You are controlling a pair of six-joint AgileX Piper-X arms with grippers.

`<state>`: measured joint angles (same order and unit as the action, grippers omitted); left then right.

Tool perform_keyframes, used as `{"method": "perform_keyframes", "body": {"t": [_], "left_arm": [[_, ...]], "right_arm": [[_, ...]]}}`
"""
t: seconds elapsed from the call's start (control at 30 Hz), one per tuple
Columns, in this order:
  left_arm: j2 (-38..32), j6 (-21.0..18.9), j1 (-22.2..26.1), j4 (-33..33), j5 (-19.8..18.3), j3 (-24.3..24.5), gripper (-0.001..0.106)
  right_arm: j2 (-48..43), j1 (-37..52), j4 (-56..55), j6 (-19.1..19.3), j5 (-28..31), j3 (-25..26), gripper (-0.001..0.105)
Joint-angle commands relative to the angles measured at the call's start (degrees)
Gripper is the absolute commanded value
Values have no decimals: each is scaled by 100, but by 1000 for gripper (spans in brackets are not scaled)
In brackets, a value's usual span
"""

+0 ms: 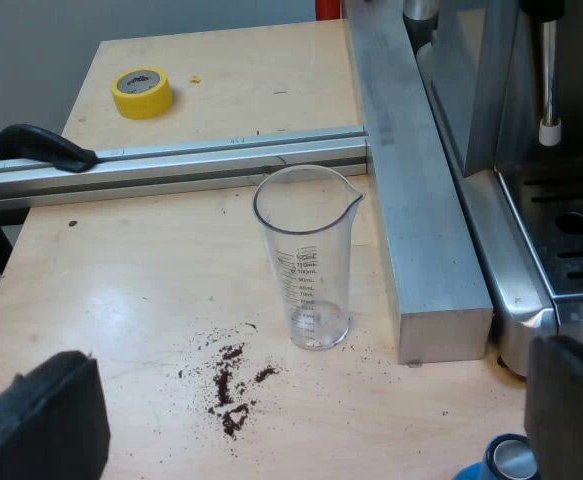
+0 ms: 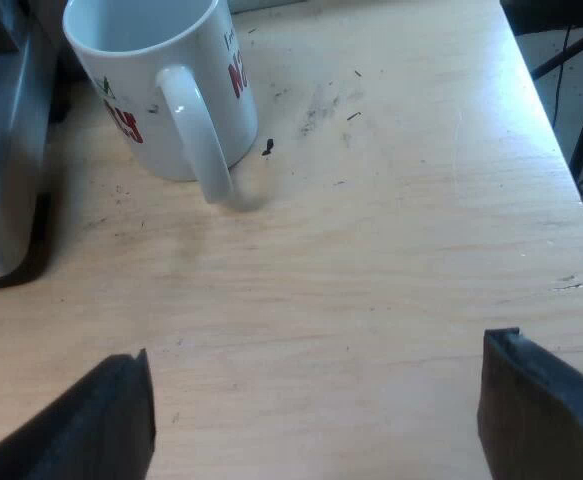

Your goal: Place mug into machine

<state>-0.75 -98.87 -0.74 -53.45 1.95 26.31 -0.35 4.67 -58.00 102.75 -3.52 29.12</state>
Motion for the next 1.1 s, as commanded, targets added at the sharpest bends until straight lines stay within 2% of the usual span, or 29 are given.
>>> {"method": "perform_keyframes", "body": {"t": [0.03,0.1,0.17,0.2,0.23,0.37,0.43,0.53,0.63,0.73,0.93,1.0,1.1], "left_arm": [[-798,19,7,110,89,4,85],[-798,19,7,110,89,4,85],[-798,19,7,110,74,4,85],[-792,-147,-70,127,-273,4,85],[-792,-232,-127,151,-398,24,85],[-659,-247,-399,151,-598,298,85],[-547,-247,-633,151,-787,485,85],[-201,-247,-1225,170,-1291,803,85],[20,-247,-1793,457,-1856,858,85],[221,-172,-2232,654,-2077,858,85],[414,77,-2765,825,-2562,719,85],[455,107,-3180,1175,-2743,300,85],[455,107,-3379,1609,-2752,-143,85]], "right_arm": [[-267,18,52,29,-15,27,69],[-267,18,52,29,-15,27,69],[-267,18,52,-127,-15,27,69],[-267,18,52,-140,-15,49,69],[-241,18,52,-112,-15,110,69],[-100,18,-133,30,-15,511,69],[16,18,-214,28,-15,721,69],[339,-181,-285,51,-86,1100,69],[614,-485,-425,306,-171,1375,69],[806,-737,-429,428,-169,1515,69],[925,-955,-389,464,-194,1524,69],[942,-968,-389,462,-194,1524,69],[994,-1027,-234,462,-194,1348,69]]}}
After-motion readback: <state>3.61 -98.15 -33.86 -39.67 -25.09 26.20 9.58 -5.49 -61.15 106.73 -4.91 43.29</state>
